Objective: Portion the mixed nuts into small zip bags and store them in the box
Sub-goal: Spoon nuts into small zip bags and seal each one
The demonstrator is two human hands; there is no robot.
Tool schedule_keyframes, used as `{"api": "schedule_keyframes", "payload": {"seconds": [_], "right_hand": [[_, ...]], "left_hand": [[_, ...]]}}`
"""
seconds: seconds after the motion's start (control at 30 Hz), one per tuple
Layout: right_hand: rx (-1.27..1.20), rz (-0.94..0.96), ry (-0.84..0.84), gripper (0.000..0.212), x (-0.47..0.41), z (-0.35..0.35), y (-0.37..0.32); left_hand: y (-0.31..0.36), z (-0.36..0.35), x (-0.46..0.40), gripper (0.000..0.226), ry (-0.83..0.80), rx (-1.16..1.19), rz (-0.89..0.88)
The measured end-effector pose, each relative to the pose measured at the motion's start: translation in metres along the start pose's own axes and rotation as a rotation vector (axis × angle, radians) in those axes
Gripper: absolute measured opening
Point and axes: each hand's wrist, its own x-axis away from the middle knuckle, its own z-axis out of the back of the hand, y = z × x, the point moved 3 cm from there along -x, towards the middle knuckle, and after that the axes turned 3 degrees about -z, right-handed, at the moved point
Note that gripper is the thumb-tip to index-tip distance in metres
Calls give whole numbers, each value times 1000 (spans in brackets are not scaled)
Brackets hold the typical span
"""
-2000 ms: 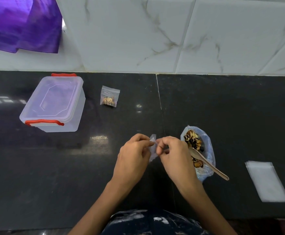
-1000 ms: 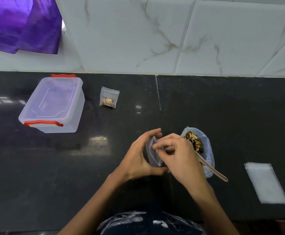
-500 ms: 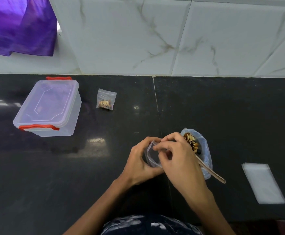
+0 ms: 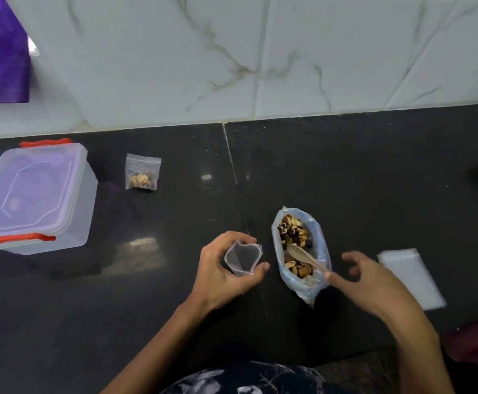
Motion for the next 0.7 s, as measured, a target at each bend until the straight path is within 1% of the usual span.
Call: {"api": "schedule_keyframes", "payload": {"seconds": [0.03,0.07,0.1,0.2,0.23,0.33,0.37,0.4,0.43,0.53,0.57,0.63,0.7], "right_hand": [[-38,-18,-19,63,-2,-4,4],[-94,-16,-2,58,-2,-7,6],[-156,-3,44,49,-2,-10,7],[-320,60,196,11,-1,-13,7],[-359,90,238,4,1,-12,5],[-328,208,418,11,7,-10,-1],[-310,229,452,11,8,-10,-4],[-304,237,447,9,7,-11,-5],[-317,241,407,10,4,-14,-7],[-405,236,243,16,-3,-25,-11],[-417,237,245,15,-3,-26,-12],[-433,249,331,14,-2,-25,-14],[-444,262,474,15,1,-19,-14]], "left_hand": [[0,-3,-2,36,-20,12,11],[-1,-7,-5,37,-39,24,23],[-2,-10,-7,38,-55,34,32],[-5,-22,-12,41,-88,71,55],[-7,-26,-14,42,-98,85,61],[-12,-34,-17,41,-122,121,76],[-15,-36,-18,42,-121,120,89],[-18,-39,-19,42,-119,110,104],[-21,-41,-20,42,-117,99,118],[-27,-47,-21,42,-117,91,161],[-29,-49,-22,40,-119,97,173],[-32,-54,-23,40,-132,108,193],[-37,-58,-24,42,-146,116,229]]}}
